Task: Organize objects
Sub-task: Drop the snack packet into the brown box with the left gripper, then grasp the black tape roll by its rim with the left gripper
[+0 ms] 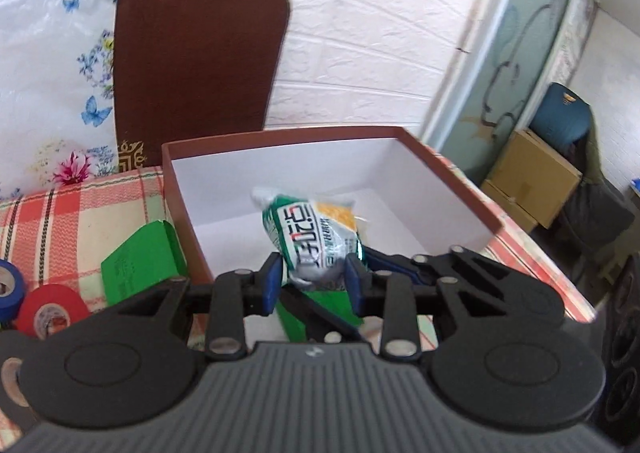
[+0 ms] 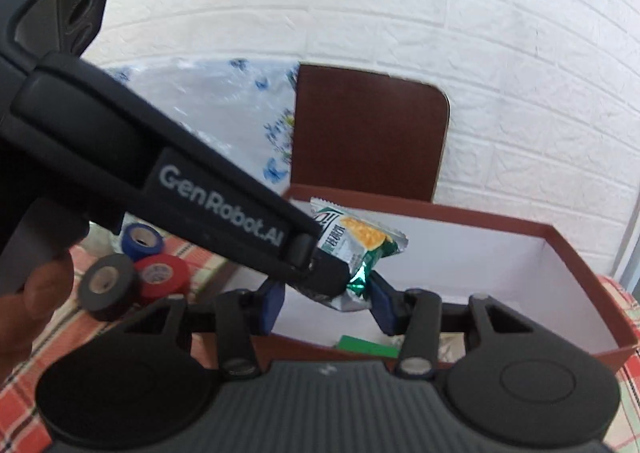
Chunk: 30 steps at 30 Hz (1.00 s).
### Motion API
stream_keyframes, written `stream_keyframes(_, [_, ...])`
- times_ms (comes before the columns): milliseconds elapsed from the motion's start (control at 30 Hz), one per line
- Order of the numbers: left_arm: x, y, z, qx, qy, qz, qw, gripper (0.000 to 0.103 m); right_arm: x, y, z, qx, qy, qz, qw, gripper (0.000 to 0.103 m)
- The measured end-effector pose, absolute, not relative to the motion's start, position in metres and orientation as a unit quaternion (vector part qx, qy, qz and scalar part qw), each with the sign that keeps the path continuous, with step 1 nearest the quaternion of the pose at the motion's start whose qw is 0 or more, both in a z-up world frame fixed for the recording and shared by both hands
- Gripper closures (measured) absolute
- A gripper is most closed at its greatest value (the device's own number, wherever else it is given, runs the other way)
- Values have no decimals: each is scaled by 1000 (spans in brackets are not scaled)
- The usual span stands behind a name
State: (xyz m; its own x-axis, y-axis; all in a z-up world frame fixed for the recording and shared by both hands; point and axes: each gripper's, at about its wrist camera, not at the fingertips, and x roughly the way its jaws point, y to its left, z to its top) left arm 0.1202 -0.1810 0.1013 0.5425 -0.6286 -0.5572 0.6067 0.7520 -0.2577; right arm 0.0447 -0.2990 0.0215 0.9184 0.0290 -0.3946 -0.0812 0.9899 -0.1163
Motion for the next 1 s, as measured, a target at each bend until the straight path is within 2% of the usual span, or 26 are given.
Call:
stream_keyframes(33, [121,-182,100,-15,324,-348,880,67,46,-301,20,-57,194,26,979,47])
stream_keyframes(200, [101,-161,105,-13,304,-356,884,66,29,-295,20,-58,179,18,982,47])
stream_keyframes(400, [47,-79,96,-41,286,-340,895,61,-32,-271,14,-51,151,43,986,47])
stream_keyframes(600, [34,-1,41,-36,355,-216,909,61,-49,-218,-19,-52,247,132,958,48])
stream_keyframes(733, [37,46,22,-25,361,-110,926,62,-40,-184,-33,-68,293,172,938,48])
stream_keyframes(900, [44,78,11,-22,304,-65,950,62,-3,-150,-40,-81,316,174,929,47])
stream_keyframes(1000, [44,89,7,-46,284,-75,955,62,34,-147,-35,-25,316,155,936,47])
